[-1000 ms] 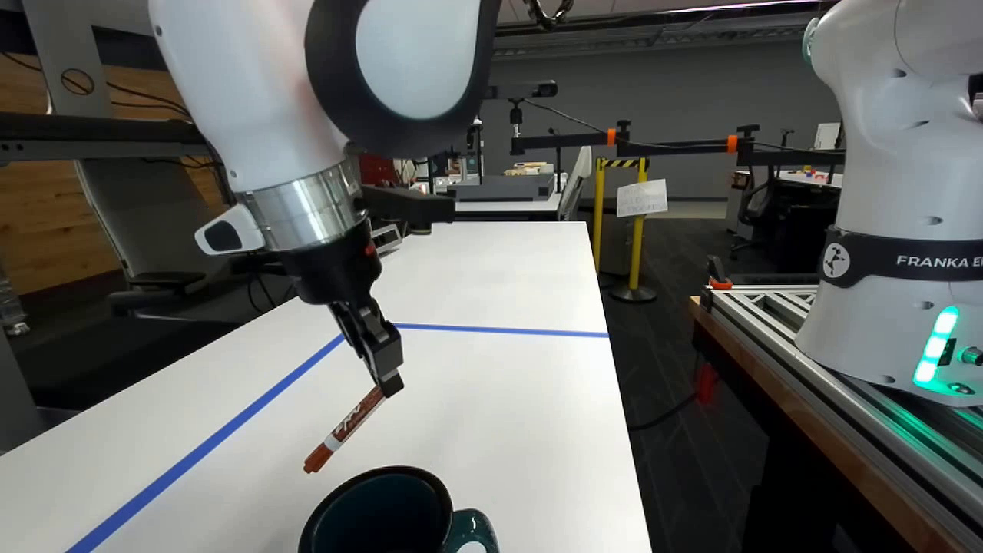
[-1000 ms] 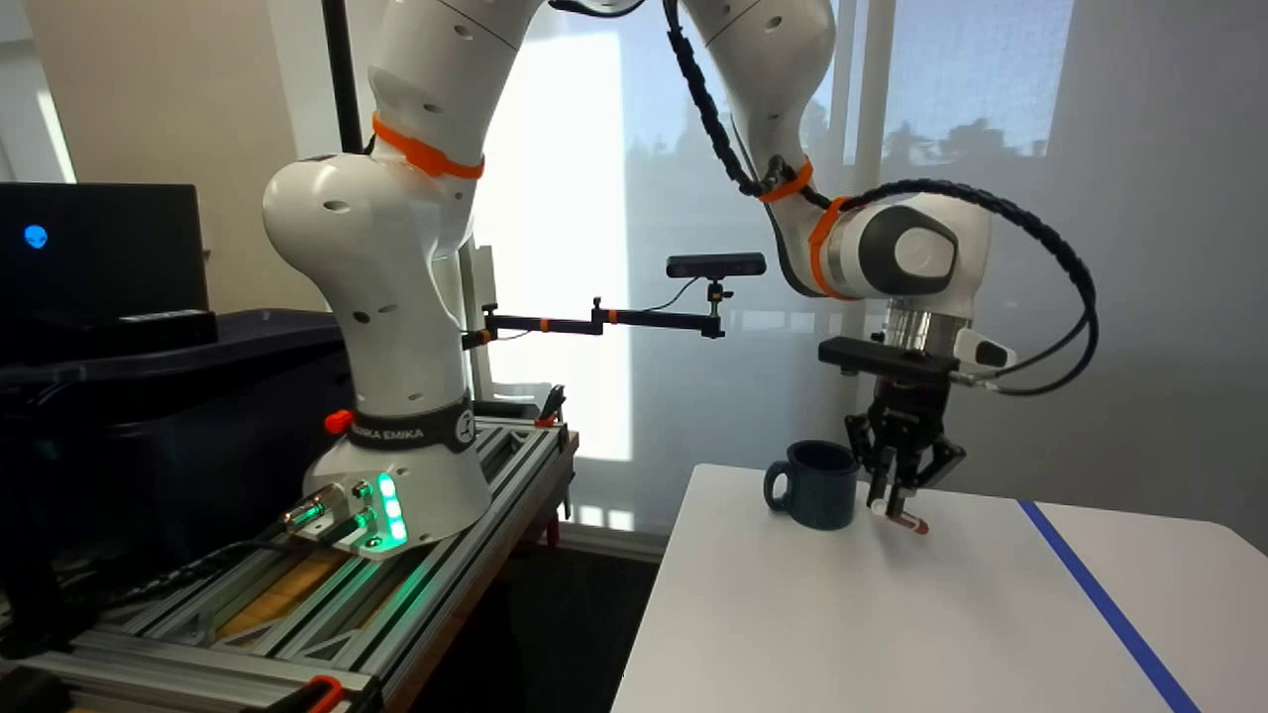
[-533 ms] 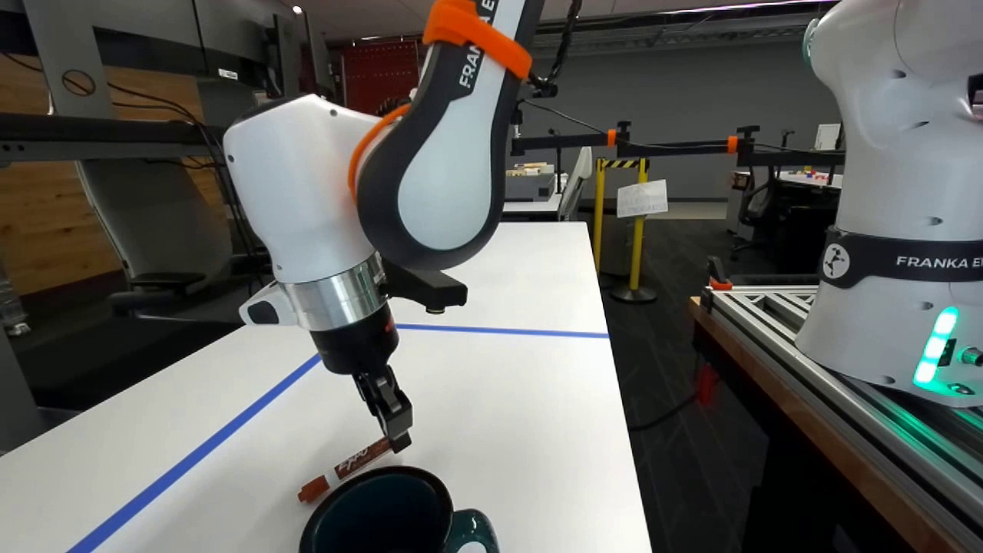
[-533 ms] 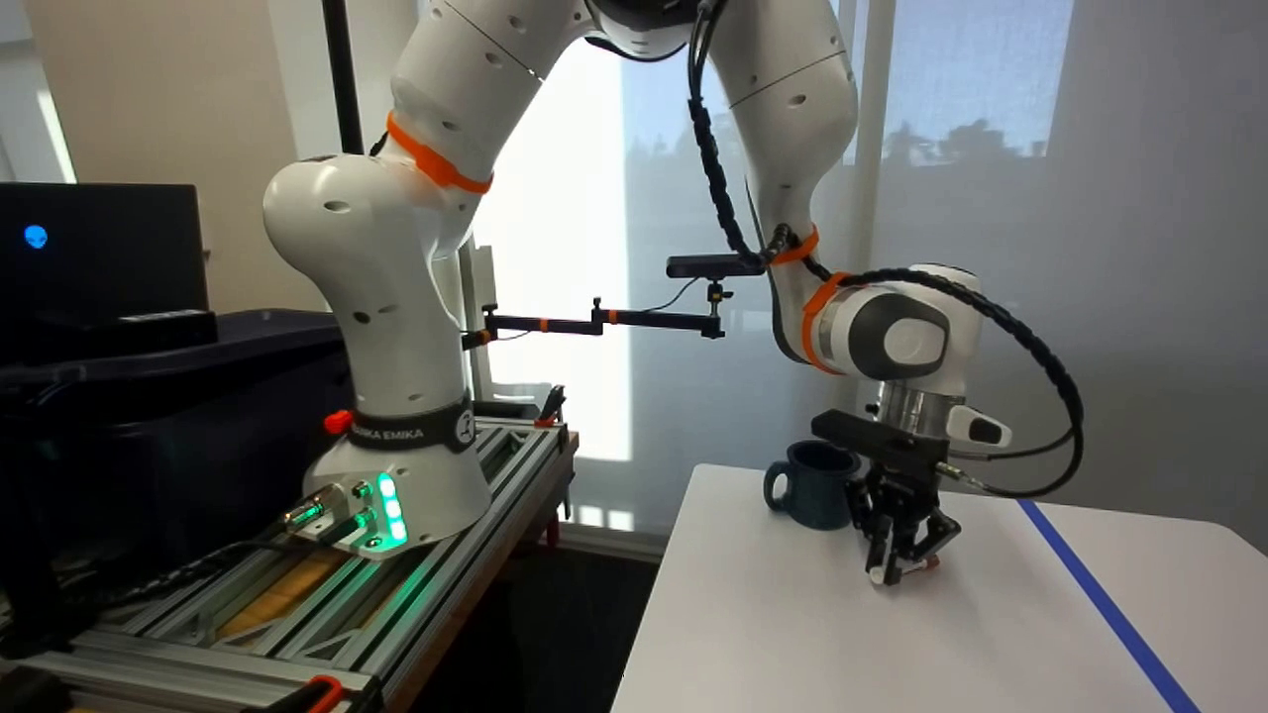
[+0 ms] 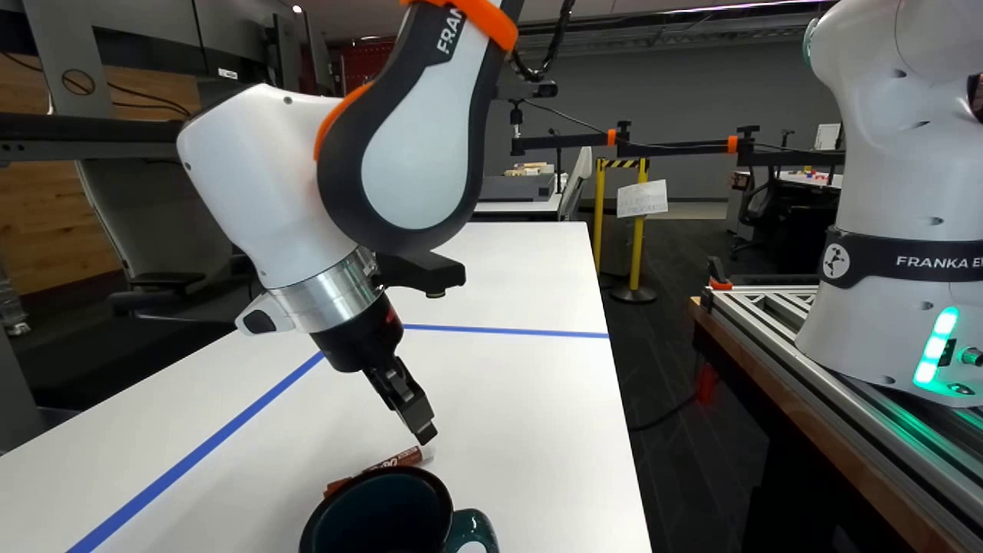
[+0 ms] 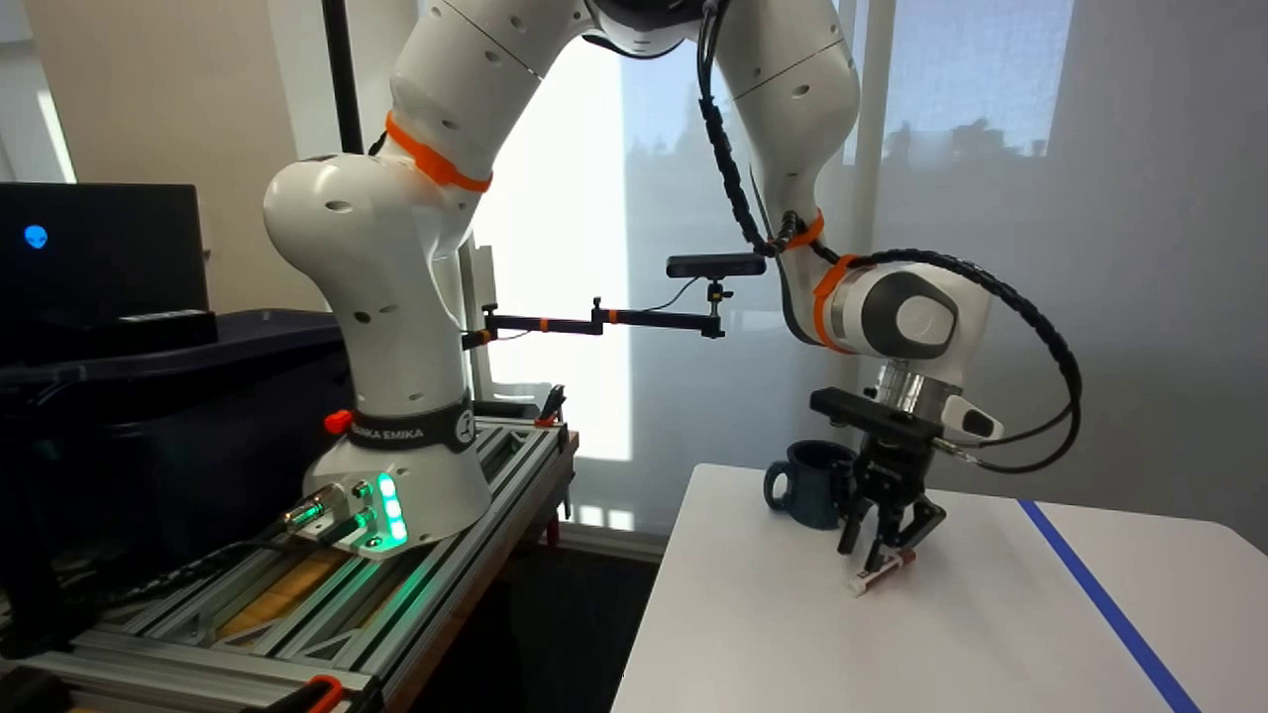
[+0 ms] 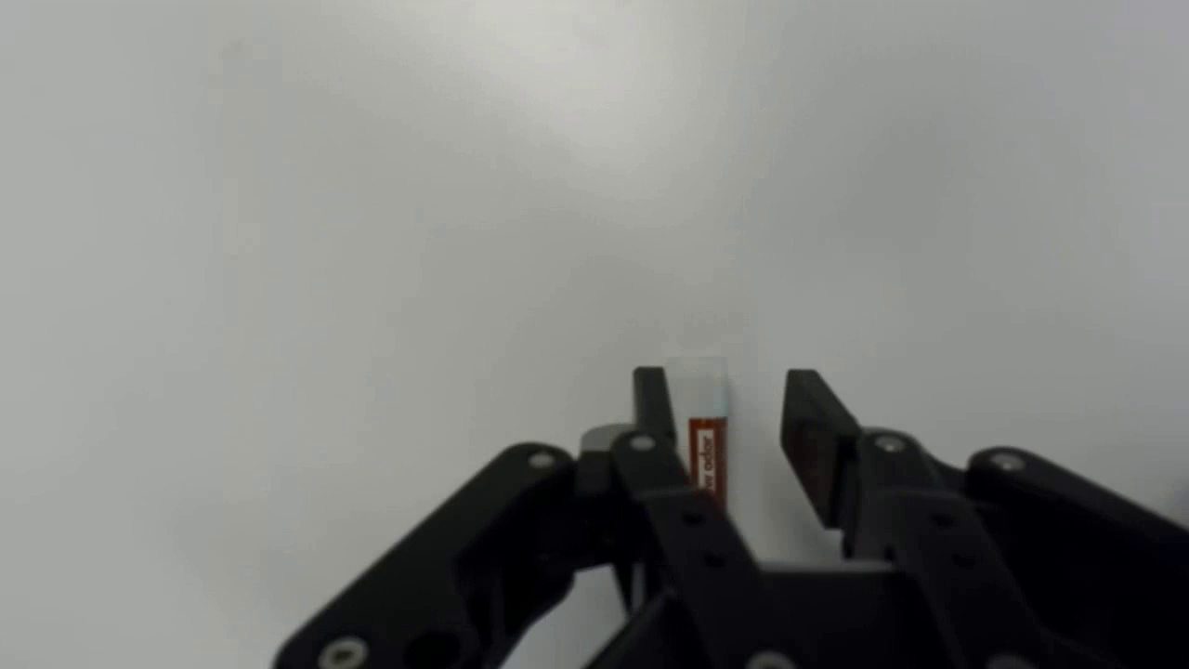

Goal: Take the marker out of the cup

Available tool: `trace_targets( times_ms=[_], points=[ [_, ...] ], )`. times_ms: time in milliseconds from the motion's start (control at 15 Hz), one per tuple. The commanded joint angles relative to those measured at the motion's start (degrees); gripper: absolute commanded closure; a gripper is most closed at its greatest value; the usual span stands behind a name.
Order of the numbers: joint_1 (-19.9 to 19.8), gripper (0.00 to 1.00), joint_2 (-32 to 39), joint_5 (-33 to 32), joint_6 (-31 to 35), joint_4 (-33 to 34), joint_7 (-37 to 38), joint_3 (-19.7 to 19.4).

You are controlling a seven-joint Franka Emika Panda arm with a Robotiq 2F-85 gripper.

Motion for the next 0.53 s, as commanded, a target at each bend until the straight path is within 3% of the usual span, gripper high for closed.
trace_targets(
  times_ms=[0, 267, 467],
  points=[
    [1.7, 0.31, -3.8, -1.2, -6.5, -0.7, 0.5, -0.4],
    [1.2, 0.01, -8.0, 1.0, -11.2, -2.0, 1.5, 0.7],
    [-0.2, 0.00, -9.0, 9.4, -14.5, -1.2, 4.7, 2.4]
  ],
)
